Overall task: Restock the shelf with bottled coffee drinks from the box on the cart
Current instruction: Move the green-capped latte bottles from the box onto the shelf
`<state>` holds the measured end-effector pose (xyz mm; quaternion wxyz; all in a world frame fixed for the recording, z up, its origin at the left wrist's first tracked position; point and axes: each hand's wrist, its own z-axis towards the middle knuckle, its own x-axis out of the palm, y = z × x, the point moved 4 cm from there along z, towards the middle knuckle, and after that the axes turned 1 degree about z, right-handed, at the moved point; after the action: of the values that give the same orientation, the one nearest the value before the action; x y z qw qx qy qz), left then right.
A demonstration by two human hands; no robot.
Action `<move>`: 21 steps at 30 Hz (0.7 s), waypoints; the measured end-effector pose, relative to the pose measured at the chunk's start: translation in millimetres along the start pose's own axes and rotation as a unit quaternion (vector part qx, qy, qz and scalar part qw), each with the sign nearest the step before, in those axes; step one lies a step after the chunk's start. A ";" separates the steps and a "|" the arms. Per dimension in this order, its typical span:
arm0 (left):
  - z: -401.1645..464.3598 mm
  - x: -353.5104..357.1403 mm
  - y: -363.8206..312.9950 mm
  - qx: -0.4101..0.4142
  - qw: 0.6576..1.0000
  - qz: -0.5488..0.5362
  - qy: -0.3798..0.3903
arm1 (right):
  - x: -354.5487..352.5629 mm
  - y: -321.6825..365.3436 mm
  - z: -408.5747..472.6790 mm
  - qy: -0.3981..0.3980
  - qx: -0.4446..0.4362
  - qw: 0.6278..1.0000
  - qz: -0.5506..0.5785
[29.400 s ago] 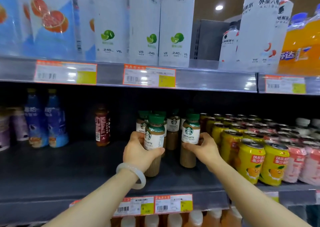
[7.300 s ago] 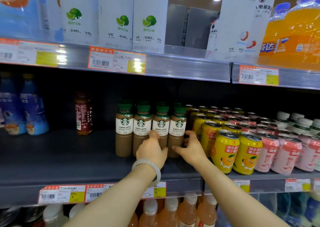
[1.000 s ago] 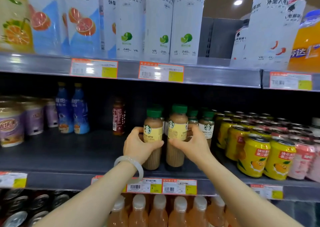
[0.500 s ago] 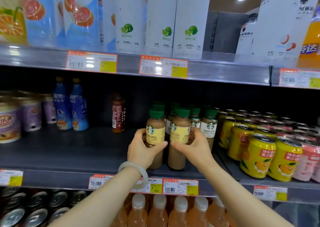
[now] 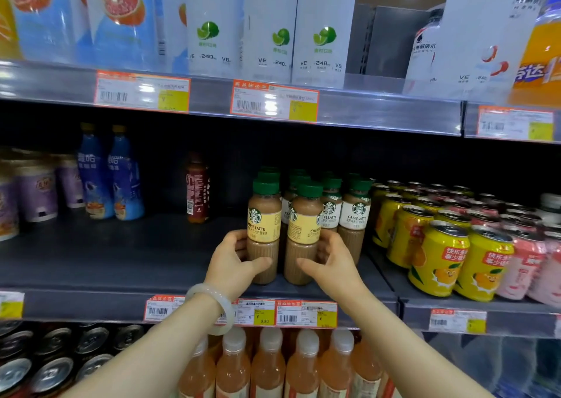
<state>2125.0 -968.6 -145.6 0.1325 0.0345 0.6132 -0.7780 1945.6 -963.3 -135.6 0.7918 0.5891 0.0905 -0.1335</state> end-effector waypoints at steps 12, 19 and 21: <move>-3.9 0.5 -2.7 0.012 0.999 0.037 -0.016 | 3.5 -5.3 -5.1 -0.040 -0.018 0.999 -0.023; -6.7 2.4 -3.6 0.028 0.997 0.067 -0.026 | 7.4 -5.1 -6.9 -0.044 -0.030 0.998 -0.025; -7.4 1.6 -4.2 0.033 0.997 0.069 -0.021 | 7.1 -4.4 -6.7 -0.035 -0.032 0.999 -0.026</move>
<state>2121.6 -960.8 -143.8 0.1976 0.0650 0.5804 -0.7873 1951.1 -958.8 -143.6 0.8093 0.5558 0.0818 -0.1716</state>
